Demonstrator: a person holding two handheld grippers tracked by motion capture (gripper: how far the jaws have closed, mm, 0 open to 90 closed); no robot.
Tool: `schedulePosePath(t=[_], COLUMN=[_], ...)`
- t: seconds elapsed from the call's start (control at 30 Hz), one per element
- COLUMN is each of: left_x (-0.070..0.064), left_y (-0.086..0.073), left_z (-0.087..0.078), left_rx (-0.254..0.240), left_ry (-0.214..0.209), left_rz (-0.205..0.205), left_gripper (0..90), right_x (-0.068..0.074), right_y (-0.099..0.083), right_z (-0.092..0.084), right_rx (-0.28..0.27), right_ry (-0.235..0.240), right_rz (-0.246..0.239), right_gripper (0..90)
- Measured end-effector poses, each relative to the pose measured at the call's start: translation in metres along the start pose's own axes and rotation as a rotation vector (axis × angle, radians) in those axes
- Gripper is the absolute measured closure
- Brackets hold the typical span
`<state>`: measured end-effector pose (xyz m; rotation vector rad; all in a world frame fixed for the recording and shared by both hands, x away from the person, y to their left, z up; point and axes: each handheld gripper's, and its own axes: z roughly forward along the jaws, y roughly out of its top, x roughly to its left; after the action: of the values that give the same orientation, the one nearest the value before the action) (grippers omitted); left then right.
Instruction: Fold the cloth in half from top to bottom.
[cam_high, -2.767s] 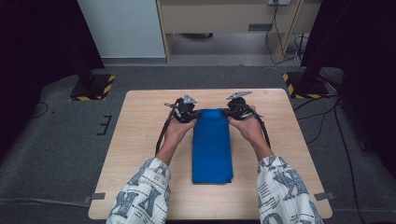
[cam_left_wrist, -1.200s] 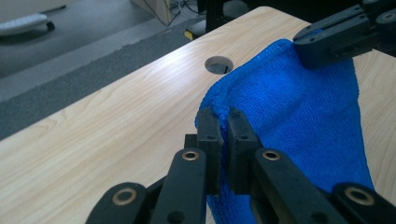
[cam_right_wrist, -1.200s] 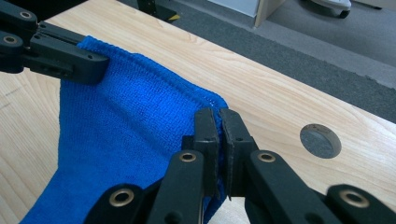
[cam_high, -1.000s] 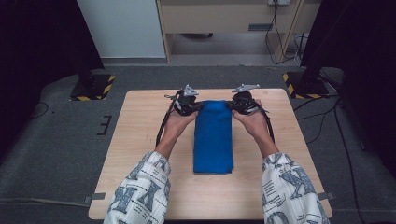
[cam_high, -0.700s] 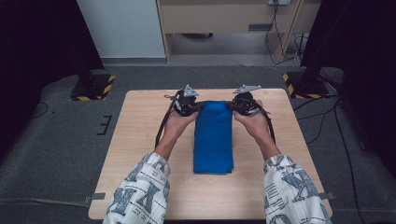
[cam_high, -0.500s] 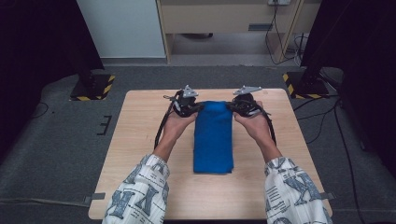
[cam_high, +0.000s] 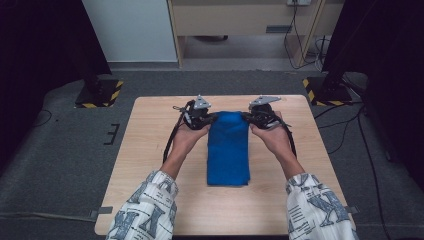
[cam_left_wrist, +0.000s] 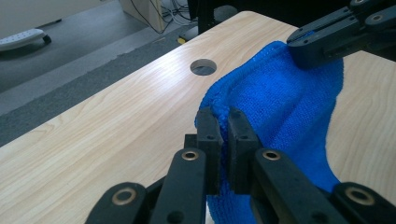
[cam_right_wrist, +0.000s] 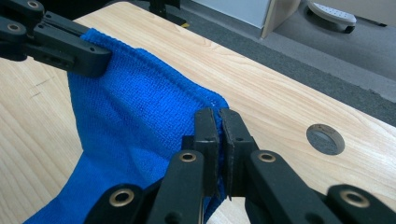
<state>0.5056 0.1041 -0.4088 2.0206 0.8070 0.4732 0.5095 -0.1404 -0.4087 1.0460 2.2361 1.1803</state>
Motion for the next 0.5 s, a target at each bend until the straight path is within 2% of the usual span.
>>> schedulePosePath(t=[0.5], left_x=[-0.007], left_y=[-0.0085], left_z=[-0.0034], left_rx=[0.001], left_ry=[-0.016], left_rz=[0.009], left_gripper=[85.9], right_x=[0.0033], right_y=[-0.0093], right_z=[-0.0064], right_rx=[-0.012], right_ry=[0.023], right_rz=[-0.007], right_gripper=[86.9])
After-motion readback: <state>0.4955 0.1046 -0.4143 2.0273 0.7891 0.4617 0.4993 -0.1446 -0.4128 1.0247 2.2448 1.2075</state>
